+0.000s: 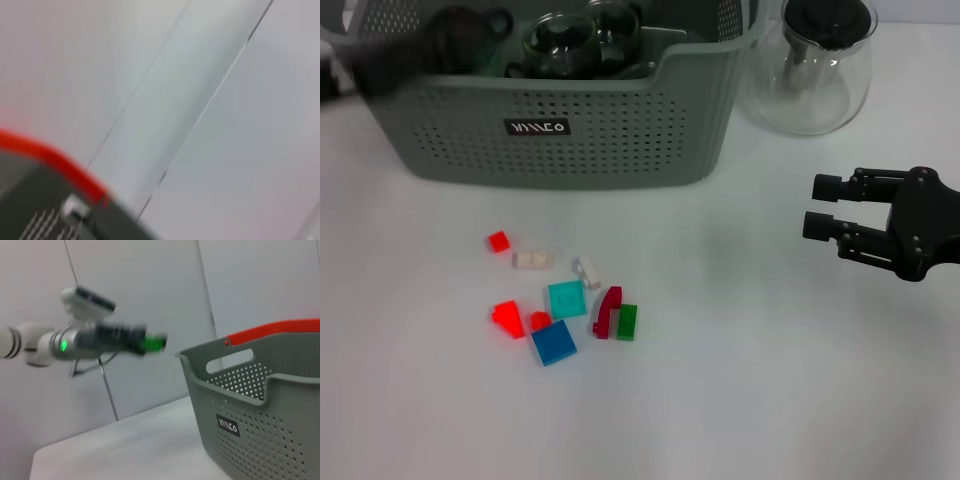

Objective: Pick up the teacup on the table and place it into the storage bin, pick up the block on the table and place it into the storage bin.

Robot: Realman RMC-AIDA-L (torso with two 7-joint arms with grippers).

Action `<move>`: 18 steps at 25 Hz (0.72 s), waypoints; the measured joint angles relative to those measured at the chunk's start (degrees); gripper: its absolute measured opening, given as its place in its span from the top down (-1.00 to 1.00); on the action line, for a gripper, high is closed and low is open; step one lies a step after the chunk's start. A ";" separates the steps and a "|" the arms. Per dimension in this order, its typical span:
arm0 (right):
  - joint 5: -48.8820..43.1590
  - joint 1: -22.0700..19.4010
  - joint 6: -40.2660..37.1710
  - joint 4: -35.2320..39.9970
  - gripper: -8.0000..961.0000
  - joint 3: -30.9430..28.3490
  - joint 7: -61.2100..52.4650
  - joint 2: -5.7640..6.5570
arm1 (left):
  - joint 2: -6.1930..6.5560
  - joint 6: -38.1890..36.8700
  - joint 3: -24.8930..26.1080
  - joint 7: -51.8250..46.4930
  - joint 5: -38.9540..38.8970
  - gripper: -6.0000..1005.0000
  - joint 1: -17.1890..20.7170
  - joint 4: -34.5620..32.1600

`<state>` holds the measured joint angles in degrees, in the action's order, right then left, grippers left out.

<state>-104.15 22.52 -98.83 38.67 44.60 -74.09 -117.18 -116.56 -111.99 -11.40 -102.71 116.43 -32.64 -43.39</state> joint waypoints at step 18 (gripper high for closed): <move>0.00 0.30 0.63 0.09 -0.06 0.36 0.00 0.03 | 2.97 41.50 -37.61 -25.03 17.64 0.01 -17.52 -6.87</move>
<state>-104.15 22.82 -98.21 38.77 44.97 -74.09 -117.15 -113.59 -70.49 -49.01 -127.74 134.08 -50.15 -50.26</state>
